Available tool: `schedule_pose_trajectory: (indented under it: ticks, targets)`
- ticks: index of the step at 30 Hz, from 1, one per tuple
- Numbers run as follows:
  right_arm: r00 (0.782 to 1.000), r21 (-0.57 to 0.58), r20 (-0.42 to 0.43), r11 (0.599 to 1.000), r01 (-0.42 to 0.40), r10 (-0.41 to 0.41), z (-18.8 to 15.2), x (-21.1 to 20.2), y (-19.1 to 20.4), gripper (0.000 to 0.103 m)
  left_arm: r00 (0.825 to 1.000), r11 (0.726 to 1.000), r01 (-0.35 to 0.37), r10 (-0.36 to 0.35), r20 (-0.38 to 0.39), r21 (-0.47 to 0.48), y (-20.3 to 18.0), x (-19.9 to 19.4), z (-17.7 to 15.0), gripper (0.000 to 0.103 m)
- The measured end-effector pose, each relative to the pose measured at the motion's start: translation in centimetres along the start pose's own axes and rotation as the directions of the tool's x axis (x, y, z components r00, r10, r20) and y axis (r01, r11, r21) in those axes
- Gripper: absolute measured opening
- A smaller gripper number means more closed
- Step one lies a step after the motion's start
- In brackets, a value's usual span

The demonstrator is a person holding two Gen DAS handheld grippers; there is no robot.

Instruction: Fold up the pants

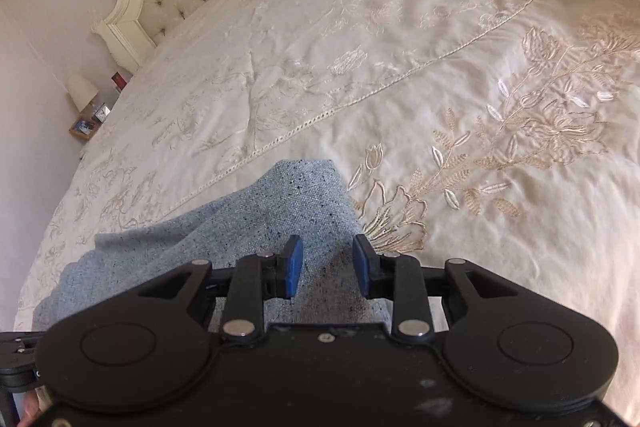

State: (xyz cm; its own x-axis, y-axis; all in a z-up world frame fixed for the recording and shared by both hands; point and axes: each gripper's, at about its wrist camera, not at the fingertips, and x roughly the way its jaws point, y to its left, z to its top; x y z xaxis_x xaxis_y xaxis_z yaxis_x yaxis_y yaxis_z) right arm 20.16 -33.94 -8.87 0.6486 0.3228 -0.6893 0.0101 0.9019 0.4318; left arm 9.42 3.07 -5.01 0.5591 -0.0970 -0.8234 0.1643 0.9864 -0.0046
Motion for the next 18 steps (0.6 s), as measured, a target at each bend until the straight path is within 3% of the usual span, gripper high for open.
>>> schedule_pose_trajectory:
  ticks: [2, 6, 10, 14, 18]
  targets:
    - [1.000, -0.029, 0.029, 1.000, 0.003, -0.002, -0.9, -2.1, 0.3, 0.032, 0.999, 1.000, -0.029, 0.029, 0.023, 0.006, 0.2, -0.5, 0.1, 0.009]
    - [0.997, -0.100, 0.055, 0.993, 0.066, -0.061, -4.2, -4.5, 0.6, 0.032, 1.000, 0.999, -0.017, 0.017, 0.010, -0.030, 0.8, -0.8, 0.1, 0.009]
    - [0.992, -0.073, 0.074, 0.992, 0.105, -0.100, -7.3, -5.6, -0.6, 0.034, 0.999, 0.999, -0.040, 0.040, -0.006, 0.001, 0.4, -0.6, -0.2, 0.013]
    - [0.989, -0.066, 0.037, 0.987, 0.144, -0.142, -8.2, -5.1, -0.9, 0.035, 0.998, 0.998, -0.067, 0.067, -0.001, -0.020, 2.4, -1.9, -0.3, 0.015]
    - [0.985, -0.063, 0.110, 0.988, 0.143, -0.136, -7.7, -6.6, 0.2, 0.035, 0.991, 0.986, -0.128, 0.130, 0.010, -0.103, 6.4, -3.7, -0.4, 0.015]
